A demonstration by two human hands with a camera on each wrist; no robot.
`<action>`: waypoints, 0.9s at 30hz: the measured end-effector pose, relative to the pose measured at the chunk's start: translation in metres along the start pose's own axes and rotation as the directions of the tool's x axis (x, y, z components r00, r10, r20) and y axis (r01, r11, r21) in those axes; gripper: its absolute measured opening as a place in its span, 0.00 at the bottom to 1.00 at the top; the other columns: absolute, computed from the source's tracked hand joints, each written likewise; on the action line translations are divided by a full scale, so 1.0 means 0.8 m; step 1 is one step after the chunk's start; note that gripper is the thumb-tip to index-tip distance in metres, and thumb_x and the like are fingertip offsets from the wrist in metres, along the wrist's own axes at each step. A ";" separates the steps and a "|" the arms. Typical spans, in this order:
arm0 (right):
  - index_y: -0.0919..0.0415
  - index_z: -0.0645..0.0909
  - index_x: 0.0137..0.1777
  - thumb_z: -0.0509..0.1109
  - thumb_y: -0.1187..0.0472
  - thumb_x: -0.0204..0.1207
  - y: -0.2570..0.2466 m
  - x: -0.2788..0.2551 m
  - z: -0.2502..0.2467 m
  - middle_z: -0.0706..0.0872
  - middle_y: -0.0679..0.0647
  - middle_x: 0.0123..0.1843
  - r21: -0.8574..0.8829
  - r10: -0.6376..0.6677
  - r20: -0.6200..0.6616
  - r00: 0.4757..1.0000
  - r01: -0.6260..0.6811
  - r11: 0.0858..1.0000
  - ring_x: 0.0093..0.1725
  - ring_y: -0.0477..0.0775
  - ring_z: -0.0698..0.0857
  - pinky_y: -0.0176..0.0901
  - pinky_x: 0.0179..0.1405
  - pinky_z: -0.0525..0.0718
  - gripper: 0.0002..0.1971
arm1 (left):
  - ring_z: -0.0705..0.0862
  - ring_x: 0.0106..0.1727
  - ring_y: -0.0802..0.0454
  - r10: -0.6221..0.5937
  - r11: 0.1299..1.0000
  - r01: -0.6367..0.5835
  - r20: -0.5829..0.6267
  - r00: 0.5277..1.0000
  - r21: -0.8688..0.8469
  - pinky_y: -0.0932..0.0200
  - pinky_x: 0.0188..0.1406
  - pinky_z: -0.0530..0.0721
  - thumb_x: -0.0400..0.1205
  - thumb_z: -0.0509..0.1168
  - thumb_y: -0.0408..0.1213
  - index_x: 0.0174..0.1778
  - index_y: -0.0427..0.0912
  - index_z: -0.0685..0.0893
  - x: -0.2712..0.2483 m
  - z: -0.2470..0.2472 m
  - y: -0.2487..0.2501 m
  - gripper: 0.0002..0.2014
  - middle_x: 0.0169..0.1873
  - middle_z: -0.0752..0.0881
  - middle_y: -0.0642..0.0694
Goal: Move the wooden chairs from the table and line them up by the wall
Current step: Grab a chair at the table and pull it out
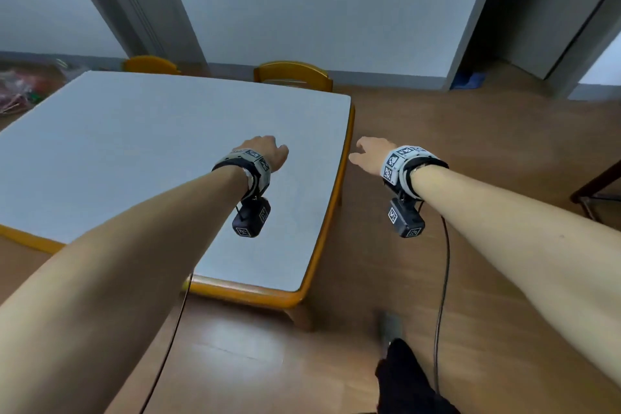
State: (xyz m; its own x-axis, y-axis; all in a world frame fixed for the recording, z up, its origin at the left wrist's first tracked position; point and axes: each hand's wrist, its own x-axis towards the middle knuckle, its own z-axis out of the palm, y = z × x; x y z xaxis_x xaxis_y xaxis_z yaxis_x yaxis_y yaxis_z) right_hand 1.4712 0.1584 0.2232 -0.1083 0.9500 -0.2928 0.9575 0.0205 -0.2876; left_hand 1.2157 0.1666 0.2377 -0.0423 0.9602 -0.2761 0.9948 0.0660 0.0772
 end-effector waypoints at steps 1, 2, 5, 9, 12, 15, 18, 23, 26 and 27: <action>0.60 0.71 0.79 0.59 0.46 0.87 0.013 0.030 -0.015 0.79 0.60 0.74 0.004 -0.017 0.020 1.000 0.017 1.000 0.68 0.62 0.82 0.48 0.55 0.78 0.26 | 0.81 0.61 0.36 -0.010 1.000 0.010 0.002 1.000 -0.001 0.45 0.59 0.80 0.86 0.50 0.53 0.67 0.38 0.78 0.026 -0.009 0.018 0.25 0.64 0.82 0.36; 0.60 0.71 0.78 0.60 0.47 0.87 0.025 0.061 -0.031 0.80 0.60 0.74 0.000 -0.041 0.041 0.998 0.041 0.999 0.67 0.62 0.82 0.48 0.55 0.78 0.25 | 0.81 0.60 0.36 -0.024 1.000 0.024 0.002 1.000 -0.009 0.46 0.57 0.80 0.87 0.50 0.54 0.66 0.37 0.79 0.053 -0.020 0.033 0.25 0.63 0.83 0.35; 0.61 0.73 0.76 0.61 0.48 0.86 0.055 0.156 -0.084 0.81 0.60 0.71 -0.037 -0.094 0.086 0.992 0.098 0.994 0.65 0.62 0.83 0.49 0.55 0.80 0.24 | 0.81 0.59 0.36 -0.094 0.994 0.094 -0.011 0.995 -0.052 0.47 0.55 0.79 0.85 0.51 0.53 0.66 0.38 0.79 0.129 -0.054 0.071 0.25 0.63 0.83 0.36; 0.61 0.73 0.76 0.62 0.49 0.85 0.083 0.273 -0.141 0.82 0.60 0.70 -0.083 -0.111 0.102 0.989 0.120 0.989 0.63 0.61 0.84 0.48 0.52 0.80 0.24 | 0.81 0.64 0.36 -0.185 0.980 0.185 0.009 0.983 -0.079 0.45 0.60 0.79 0.84 0.54 0.51 0.73 0.41 0.77 0.218 -0.086 0.105 0.25 0.67 0.82 0.38; 0.60 0.72 0.78 0.63 0.50 0.85 0.100 0.366 -0.168 0.81 0.60 0.72 -0.091 -0.149 0.111 0.983 0.159 0.983 0.65 0.61 0.83 0.49 0.56 0.82 0.25 | 0.81 0.62 0.37 -0.236 0.967 0.236 0.012 0.972 -0.094 0.47 0.57 0.79 0.84 0.54 0.51 0.71 0.40 0.77 0.299 -0.100 0.116 0.24 0.66 0.82 0.37; 0.60 0.70 0.80 0.63 0.50 0.85 0.110 0.466 -0.186 0.79 0.59 0.74 -0.128 -0.161 0.121 0.979 0.176 0.976 0.66 0.61 0.82 0.49 0.58 0.82 0.26 | 0.81 0.62 0.36 -0.275 0.956 0.278 0.036 0.961 -0.090 0.46 0.58 0.79 0.84 0.54 0.50 0.70 0.39 0.77 0.393 -0.105 0.124 0.24 0.66 0.82 0.36; 0.59 0.71 0.80 0.64 0.52 0.84 0.113 0.574 -0.207 0.80 0.59 0.74 -0.147 -0.188 0.104 0.977 0.202 0.968 0.68 0.61 0.82 0.48 0.57 0.80 0.26 | 0.82 0.61 0.36 -0.297 0.946 0.299 0.037 0.954 -0.127 0.46 0.57 0.80 0.84 0.54 0.50 0.69 0.39 0.77 0.500 -0.114 0.129 0.23 0.65 0.83 0.36; 0.58 0.69 0.82 0.65 0.52 0.83 0.113 0.725 -0.244 0.79 0.58 0.75 -0.240 -0.197 0.175 0.965 0.236 0.942 0.68 0.60 0.82 0.50 0.62 0.83 0.28 | 0.83 0.44 0.40 -0.329 0.921 0.348 0.129 0.936 -0.176 0.50 0.42 0.80 0.80 0.55 0.49 0.56 0.38 0.81 0.655 -0.140 0.133 0.20 0.46 0.85 0.39; 0.58 0.70 0.82 0.65 0.53 0.83 0.112 0.809 -0.268 0.80 0.57 0.74 -0.256 -0.218 0.185 0.958 0.262 0.931 0.68 0.60 0.83 0.50 0.61 0.83 0.28 | 0.83 0.42 0.43 -0.356 0.912 0.379 0.154 0.922 -0.160 0.51 0.37 0.77 0.82 0.55 0.49 0.56 0.39 0.80 0.721 -0.165 0.135 0.18 0.44 0.83 0.42; 0.58 0.70 0.81 0.65 0.53 0.83 0.111 0.833 -0.274 0.81 0.57 0.73 -0.261 -0.220 0.194 0.956 0.267 0.928 0.67 0.60 0.83 0.50 0.61 0.83 0.28 | 0.82 0.41 0.44 -0.361 0.910 0.385 0.164 0.918 -0.154 0.51 0.36 0.76 0.83 0.55 0.49 0.57 0.39 0.79 0.739 -0.173 0.136 0.18 0.43 0.83 0.42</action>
State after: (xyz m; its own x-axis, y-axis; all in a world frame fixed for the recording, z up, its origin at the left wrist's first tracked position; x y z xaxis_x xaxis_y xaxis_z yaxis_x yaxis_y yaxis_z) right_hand 1.5425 0.8617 0.2026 -0.3661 0.8434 -0.3933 0.9293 0.3534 -0.1072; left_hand 1.2860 0.7789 0.2158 -0.3828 0.8130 -0.4387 0.8745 0.4720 0.1116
